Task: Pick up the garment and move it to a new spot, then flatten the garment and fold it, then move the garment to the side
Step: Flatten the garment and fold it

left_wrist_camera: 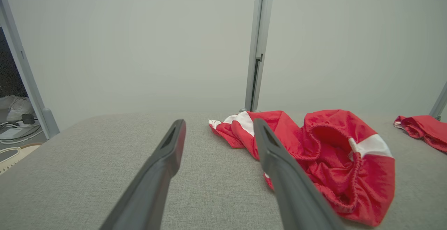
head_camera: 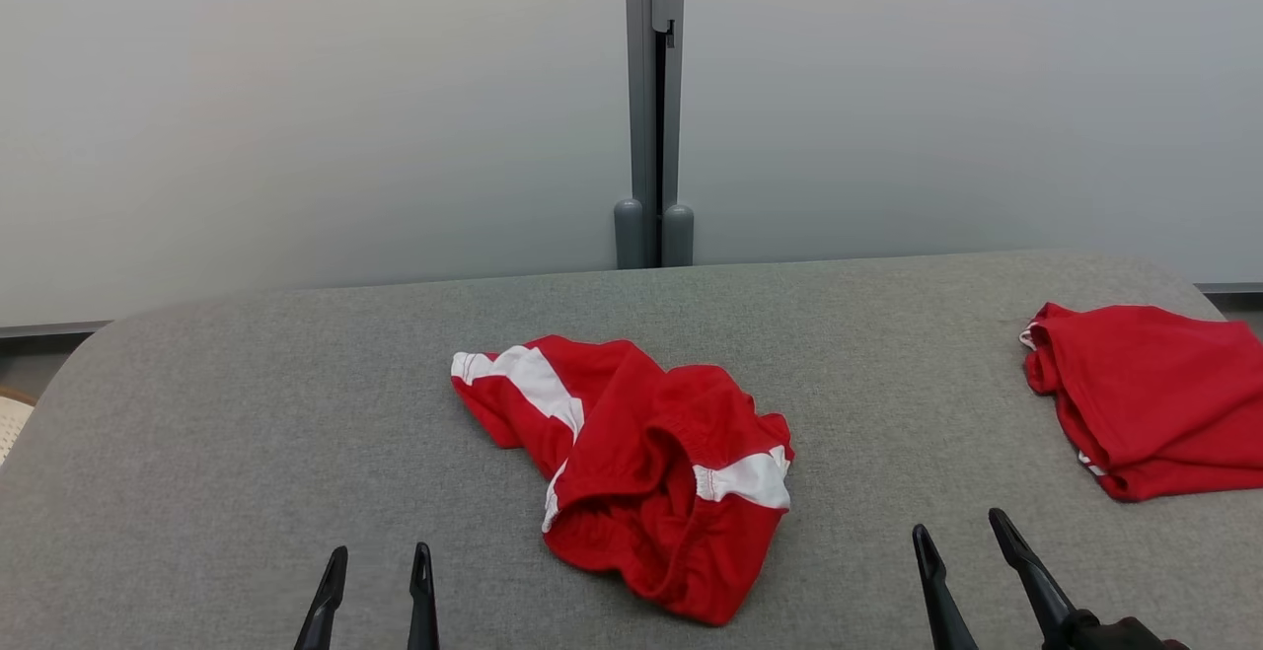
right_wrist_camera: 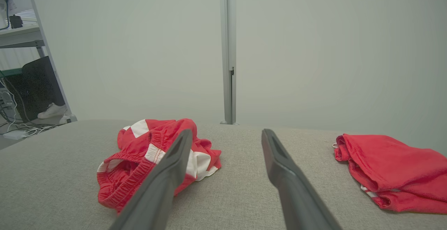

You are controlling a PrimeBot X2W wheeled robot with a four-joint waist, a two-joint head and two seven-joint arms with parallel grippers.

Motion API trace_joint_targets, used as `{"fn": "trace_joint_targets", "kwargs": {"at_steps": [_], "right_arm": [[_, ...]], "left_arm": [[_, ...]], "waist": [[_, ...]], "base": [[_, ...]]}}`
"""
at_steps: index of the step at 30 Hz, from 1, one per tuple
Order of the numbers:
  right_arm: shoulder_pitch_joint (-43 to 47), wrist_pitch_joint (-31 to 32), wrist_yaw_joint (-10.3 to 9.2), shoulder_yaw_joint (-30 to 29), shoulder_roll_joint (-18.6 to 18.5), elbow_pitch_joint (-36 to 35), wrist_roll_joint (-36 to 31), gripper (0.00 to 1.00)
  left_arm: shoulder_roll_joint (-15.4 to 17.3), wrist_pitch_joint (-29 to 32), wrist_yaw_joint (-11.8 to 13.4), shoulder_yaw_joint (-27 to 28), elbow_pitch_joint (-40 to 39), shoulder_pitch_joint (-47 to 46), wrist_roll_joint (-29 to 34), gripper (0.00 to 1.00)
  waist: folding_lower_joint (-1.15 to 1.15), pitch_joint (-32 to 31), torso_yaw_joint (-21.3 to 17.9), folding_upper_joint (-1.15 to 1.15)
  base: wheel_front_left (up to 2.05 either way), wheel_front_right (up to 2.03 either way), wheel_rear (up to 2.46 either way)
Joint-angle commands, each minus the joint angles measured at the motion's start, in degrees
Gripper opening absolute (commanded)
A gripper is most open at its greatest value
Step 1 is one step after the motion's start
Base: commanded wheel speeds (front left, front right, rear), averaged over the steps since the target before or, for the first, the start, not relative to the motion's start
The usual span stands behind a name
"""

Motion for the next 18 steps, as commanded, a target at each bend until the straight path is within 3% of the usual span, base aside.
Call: {"fn": "trace_joint_targets", "kwargs": {"at_steps": [1,4,9,10,14,18], "right_arm": [[-0.56,-0.05,-0.02,-0.01,-0.02,0.04,0.19,1.00],[-0.55,-0.04,-0.02,-0.16,0.09,-0.04,0.25,1.00],[-1.22,-0.04,-0.02,-0.01,0.23,-0.09,0.24,1.00],[-1.22,-0.04,-0.02,-0.01,0.23,-0.09,0.24,1.00],[-2.18,-0.05,-0.02,0.47,0.04,-0.06,0.32,1.00],[-3.21,-0.04,-0.02,0.77,-0.19,0.03,0.48,1.00]], "left_arm": [[0.15,-0.07,-0.06,-0.18,0.22,-0.06,-0.10,1.00],[0.15,-0.07,-1.32,-0.89,1.16,-0.70,-0.94,1.00],[0.15,-0.08,-6.68,-4.11,6.61,-4.54,-2.41,1.00],[0.15,-0.08,-6.68,-4.11,6.61,-4.54,-2.41,1.00],[0.16,-0.08,-10.56,-8.71,12.94,-10.19,-3.96,1.00],[0.17,0.25,-12.51,-15.27,19.63,-16.39,-8.71,1.00]], "waist": [[0.00,0.10,-0.13,0.00],[0.00,0.49,-0.37,0.00],[0.00,2.00,-0.66,0.00],[0.00,2.00,-0.66,0.00],[0.00,3.47,-1.36,0.00],[0.00,4.97,-2.44,0.00]], "base": [[0.00,0.00,0.00],[0.00,0.00,0.00],[0.00,0.00,0.00],[0.00,0.00,0.00],[0.00,0.00,0.00],[0.00,0.00,0.00]]}}
